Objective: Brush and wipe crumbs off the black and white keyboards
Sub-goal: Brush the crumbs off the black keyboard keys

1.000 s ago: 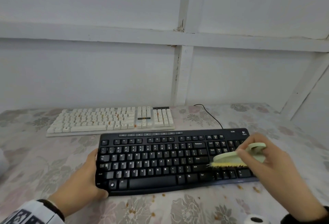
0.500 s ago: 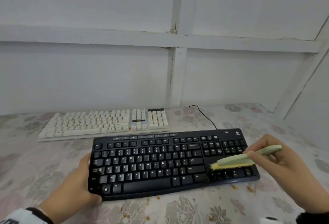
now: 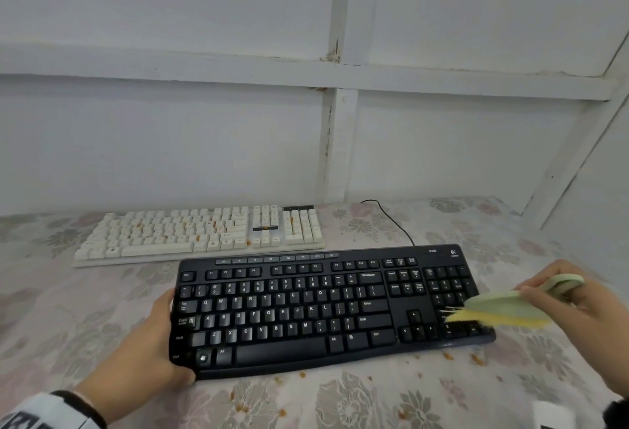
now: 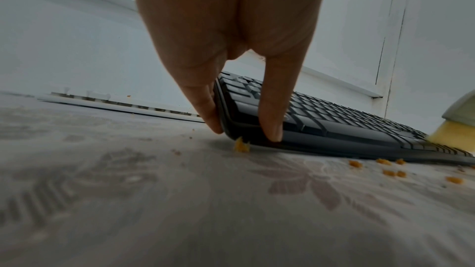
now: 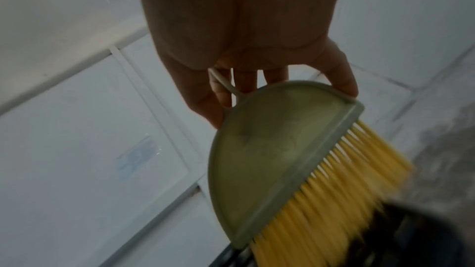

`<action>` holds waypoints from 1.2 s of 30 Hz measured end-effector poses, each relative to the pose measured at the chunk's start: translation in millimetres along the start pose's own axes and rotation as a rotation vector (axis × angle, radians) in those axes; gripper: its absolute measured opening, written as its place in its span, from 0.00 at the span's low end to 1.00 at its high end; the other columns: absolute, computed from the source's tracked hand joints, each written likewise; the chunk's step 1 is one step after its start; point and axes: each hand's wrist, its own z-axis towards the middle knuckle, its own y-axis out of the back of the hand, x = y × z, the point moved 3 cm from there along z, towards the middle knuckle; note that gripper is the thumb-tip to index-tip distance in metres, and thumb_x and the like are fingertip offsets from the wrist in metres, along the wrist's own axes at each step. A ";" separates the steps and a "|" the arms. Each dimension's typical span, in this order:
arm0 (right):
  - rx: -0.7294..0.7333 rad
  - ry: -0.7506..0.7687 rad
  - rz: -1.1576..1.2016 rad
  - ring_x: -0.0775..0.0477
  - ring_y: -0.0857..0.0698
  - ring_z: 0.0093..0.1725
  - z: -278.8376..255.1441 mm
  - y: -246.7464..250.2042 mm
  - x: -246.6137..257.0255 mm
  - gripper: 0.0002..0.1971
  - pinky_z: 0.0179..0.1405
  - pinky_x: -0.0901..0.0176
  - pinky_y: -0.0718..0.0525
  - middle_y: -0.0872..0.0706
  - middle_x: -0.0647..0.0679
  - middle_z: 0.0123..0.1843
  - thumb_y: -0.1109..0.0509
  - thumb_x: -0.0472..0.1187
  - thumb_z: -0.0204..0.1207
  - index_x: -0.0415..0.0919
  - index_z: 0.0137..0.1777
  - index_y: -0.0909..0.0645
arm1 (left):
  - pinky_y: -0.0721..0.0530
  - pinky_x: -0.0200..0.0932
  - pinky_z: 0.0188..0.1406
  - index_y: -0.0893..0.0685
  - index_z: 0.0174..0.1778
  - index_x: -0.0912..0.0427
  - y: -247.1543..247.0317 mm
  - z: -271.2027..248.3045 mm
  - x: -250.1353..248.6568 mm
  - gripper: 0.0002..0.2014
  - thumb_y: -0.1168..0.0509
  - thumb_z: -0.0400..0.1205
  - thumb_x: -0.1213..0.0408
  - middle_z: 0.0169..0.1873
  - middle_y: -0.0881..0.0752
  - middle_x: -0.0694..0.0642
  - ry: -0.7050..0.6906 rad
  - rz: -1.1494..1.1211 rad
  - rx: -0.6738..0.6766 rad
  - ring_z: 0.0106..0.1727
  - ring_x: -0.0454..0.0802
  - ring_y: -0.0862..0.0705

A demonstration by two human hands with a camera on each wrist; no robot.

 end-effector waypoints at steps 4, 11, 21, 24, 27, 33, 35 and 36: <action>-0.053 0.029 -0.125 0.41 0.22 0.30 -0.9 0.7 7.5 0.15 0.27 0.54 0.26 0.20 0.49 0.28 0.30 0.34 0.77 0.55 0.35 0.23 | 0.23 0.27 0.33 0.49 0.65 0.39 -0.7 -3.4 -5.2 0.48 0.27 0.64 0.81 0.48 0.19 0.44 0.027 -0.026 0.016 0.44 0.42 0.17; 0.317 0.280 0.108 0.56 0.21 0.31 -57.9 -98.7 106.3 0.07 0.31 0.65 0.25 0.16 0.53 0.34 0.28 0.41 0.75 0.52 0.38 0.21 | 0.23 0.33 0.38 0.46 0.66 0.39 1.1 -5.5 -4.7 0.49 0.27 0.62 0.81 0.52 0.19 0.46 0.041 -0.068 0.028 0.49 0.44 0.17; 0.690 0.423 0.001 0.71 0.35 0.48 -111.3 -210.6 149.2 0.05 0.79 0.43 0.50 0.29 0.73 0.40 0.46 0.56 0.75 0.57 0.46 0.35 | 0.22 0.25 0.41 0.42 0.55 0.31 3.4 -10.8 -16.8 0.43 0.23 0.64 0.74 0.56 0.27 0.36 -0.079 0.000 -0.021 0.50 0.35 0.21; 0.693 0.384 -0.088 0.70 0.34 0.48 -107.7 -203.7 138.9 0.06 0.79 0.47 0.53 0.30 0.80 0.44 0.43 0.51 0.79 0.56 0.42 0.37 | 0.23 0.24 0.37 0.45 0.58 0.32 3.4 -10.0 -15.0 0.46 0.25 0.63 0.79 0.53 0.24 0.39 -0.047 0.004 -0.009 0.47 0.37 0.21; 0.650 0.375 -0.191 0.70 0.34 0.47 -101.5 -191.2 130.6 0.07 0.79 0.46 0.51 0.33 0.82 0.48 0.45 0.52 0.78 0.56 0.39 0.37 | 0.26 0.25 0.34 0.49 0.64 0.38 2.9 -9.2 -13.1 0.48 0.26 0.64 0.80 0.52 0.23 0.39 -0.007 -0.003 0.013 0.46 0.37 0.21; 0.613 0.372 -0.033 0.70 0.32 0.49 -106.2 -185.0 128.5 0.17 0.73 0.47 0.39 0.28 0.79 0.46 0.55 0.63 0.63 0.60 0.48 0.36 | 0.25 0.28 0.36 0.49 0.65 0.39 2.2 -8.7 -9.7 0.48 0.26 0.64 0.80 0.52 0.21 0.41 0.028 -0.037 0.027 0.48 0.41 0.19; 0.559 0.352 -0.052 0.68 0.31 0.50 -99.0 -176.9 116.5 0.12 0.71 0.48 0.35 0.28 0.79 0.48 0.51 0.63 0.65 0.62 0.44 0.33 | 0.26 0.28 0.36 0.49 0.65 0.39 2.1 -8.5 -9.3 0.48 0.26 0.64 0.81 0.52 0.21 0.42 0.030 -0.046 0.029 0.48 0.41 0.19; 0.522 0.328 -0.060 0.64 0.29 0.50 -93.7 -170.6 110.3 0.07 0.69 0.49 0.32 0.27 0.77 0.51 0.45 0.60 0.70 0.62 0.43 0.32 | 0.26 0.27 0.36 0.49 0.65 0.39 2.2 -8.2 -9.5 0.48 0.27 0.65 0.81 0.52 0.21 0.43 0.030 -0.045 0.029 0.48 0.42 0.19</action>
